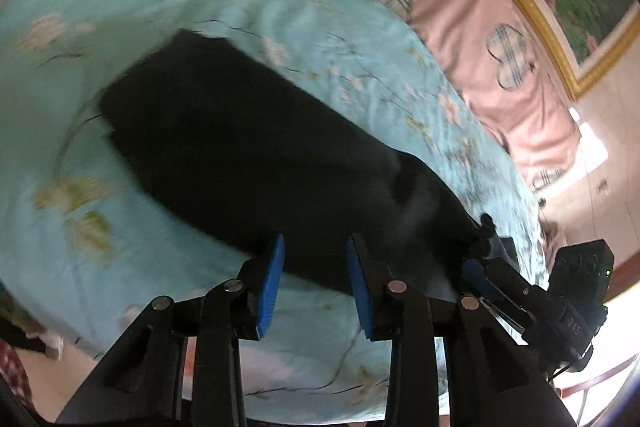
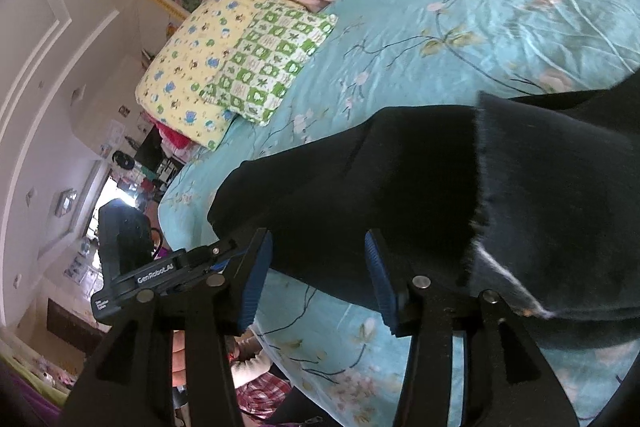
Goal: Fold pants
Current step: 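Lay the cuffs over the pants with the right gripper while the left gripper holds the middle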
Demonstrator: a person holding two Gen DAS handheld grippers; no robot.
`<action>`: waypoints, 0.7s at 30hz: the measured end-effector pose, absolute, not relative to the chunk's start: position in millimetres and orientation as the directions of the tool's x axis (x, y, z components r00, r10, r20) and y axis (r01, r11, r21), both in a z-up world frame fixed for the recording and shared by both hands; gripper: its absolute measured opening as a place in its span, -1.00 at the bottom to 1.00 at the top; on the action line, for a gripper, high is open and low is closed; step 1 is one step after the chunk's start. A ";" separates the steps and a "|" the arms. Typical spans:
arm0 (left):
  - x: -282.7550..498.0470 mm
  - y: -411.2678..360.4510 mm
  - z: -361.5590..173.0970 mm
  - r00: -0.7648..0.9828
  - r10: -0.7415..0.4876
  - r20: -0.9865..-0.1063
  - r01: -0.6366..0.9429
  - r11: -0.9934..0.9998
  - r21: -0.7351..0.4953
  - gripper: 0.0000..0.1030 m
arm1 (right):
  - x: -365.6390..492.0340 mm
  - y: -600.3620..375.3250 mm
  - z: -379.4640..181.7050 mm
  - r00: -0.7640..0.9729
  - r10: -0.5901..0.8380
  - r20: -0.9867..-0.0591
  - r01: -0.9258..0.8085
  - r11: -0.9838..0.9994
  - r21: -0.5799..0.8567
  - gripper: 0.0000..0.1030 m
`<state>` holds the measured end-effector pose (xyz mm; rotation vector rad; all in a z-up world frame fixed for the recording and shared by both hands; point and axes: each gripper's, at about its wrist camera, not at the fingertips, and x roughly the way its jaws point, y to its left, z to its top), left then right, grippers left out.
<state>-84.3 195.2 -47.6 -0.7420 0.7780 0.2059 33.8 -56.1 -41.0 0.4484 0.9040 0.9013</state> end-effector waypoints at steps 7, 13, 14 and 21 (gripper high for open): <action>-118.7 225.1 -53.8 0.699 -0.009 -0.716 -0.531 0.664 -0.526 -0.10 | 40.9 -23.9 -33.8 0.265 0.814 -0.516 -0.550 0.568 0.613 -0.03; -123.8 242.4 -61.3 0.695 -0.001 -0.719 -0.565 0.618 -0.547 -0.09 | 52.2 4.5 -26.0 0.232 0.812 -0.536 -0.600 0.553 0.577 -0.03; -124.2 244.5 -62.2 0.695 0.003 -0.719 -0.569 0.614 -0.547 -0.08 | 53.9 9.9 -24.4 0.228 0.810 -0.540 -0.610 0.551 0.570 -0.03; -123.0 260.3 -70.2 0.702 0.002 -0.713 -0.585 0.572 -0.574 0.02 | 65.7 48.1 -14.7 0.191 0.802 -0.566 -0.670 0.528 0.522 -0.02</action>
